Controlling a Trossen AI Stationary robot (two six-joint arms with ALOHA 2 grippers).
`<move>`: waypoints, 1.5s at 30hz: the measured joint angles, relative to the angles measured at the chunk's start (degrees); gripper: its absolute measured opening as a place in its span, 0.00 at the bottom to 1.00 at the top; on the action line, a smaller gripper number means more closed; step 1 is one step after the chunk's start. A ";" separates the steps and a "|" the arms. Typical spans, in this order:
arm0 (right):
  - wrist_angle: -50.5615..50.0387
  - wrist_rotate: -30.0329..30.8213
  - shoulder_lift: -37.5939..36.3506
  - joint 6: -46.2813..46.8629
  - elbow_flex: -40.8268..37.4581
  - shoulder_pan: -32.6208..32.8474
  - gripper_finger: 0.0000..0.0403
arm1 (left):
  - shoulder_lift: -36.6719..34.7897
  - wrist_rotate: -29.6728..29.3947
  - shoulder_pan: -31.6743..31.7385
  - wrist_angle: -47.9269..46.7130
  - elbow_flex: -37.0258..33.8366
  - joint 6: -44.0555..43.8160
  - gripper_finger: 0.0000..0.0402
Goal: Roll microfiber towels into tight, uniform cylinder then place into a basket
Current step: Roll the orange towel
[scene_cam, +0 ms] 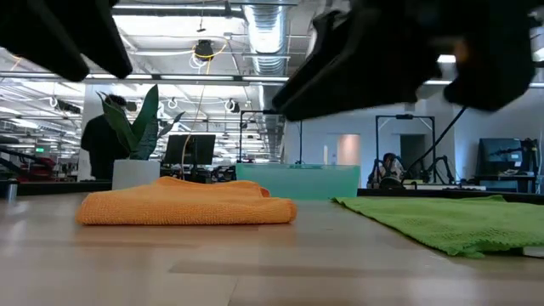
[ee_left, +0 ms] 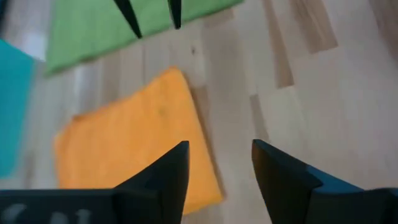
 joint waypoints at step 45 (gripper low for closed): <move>-5.87 -8.43 8.95 12.59 3.16 -7.90 0.61 | -0.37 4.15 5.22 26.88 -26.43 -11.39 0.54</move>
